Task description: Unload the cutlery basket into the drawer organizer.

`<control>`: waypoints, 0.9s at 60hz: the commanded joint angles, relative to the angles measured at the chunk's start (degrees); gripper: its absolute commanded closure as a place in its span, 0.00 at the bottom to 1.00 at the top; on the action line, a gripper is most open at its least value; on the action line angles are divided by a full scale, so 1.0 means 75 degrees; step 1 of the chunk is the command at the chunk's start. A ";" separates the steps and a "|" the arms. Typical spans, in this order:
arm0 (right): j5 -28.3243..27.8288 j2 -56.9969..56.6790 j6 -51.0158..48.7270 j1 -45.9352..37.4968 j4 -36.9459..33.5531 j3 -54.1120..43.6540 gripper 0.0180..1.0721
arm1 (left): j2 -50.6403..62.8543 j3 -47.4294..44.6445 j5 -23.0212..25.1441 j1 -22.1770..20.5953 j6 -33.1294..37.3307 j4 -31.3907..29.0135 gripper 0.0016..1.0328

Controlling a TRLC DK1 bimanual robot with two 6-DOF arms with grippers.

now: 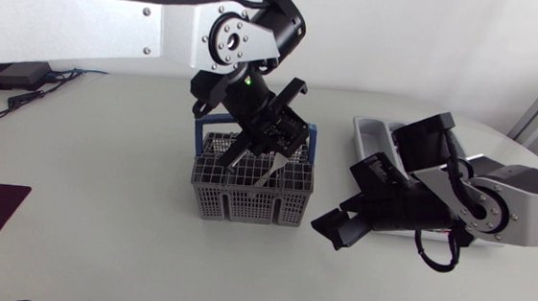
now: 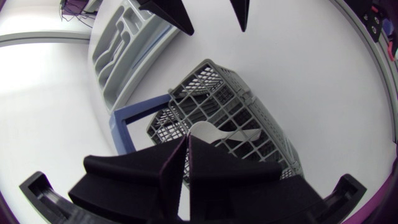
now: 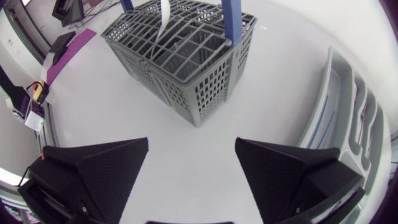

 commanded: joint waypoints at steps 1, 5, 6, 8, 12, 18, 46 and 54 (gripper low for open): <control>-0.0054 -0.0101 -0.0124 0.0056 0.0043 -0.0267 0.05 | -0.0280 0.0080 0.0109 0.0014 -0.0172 0.0104 0.84; -0.0054 -0.0124 -0.0124 0.0056 0.0043 -0.0290 0.05 | -0.0304 0.0104 0.0226 0.0038 -0.0278 0.0128 0.84; -0.0054 -0.0136 -0.0124 0.0056 0.0043 -0.0302 0.05 | -0.0304 0.0104 0.0238 0.0038 -0.0289 0.0139 0.84; -0.0054 -0.0160 -0.0124 0.0056 0.0043 -0.0314 0.05 | -0.0316 0.0104 0.0285 0.0061 -0.0360 0.0175 0.84; -0.0054 -0.0195 -0.0124 0.0056 0.0043 -0.0337 0.05 | -0.0374 0.0045 0.0355 0.0108 -0.0465 0.0257 0.84; -0.0054 -0.0206 -0.0124 0.0056 0.0066 -0.0384 0.05 | -0.0597 -0.0306 0.0496 0.0178 -0.0571 0.0561 0.84; -0.0054 -0.0300 -0.0078 0.0115 0.0090 -0.0361 0.05 | -0.1827 -0.1677 0.0824 0.0413 -0.1180 0.1464 0.84; -0.0054 -0.0464 -0.0054 0.0161 0.0125 -0.0396 0.05 | -0.2167 -0.2052 0.0894 0.0436 -0.1414 0.1780 0.84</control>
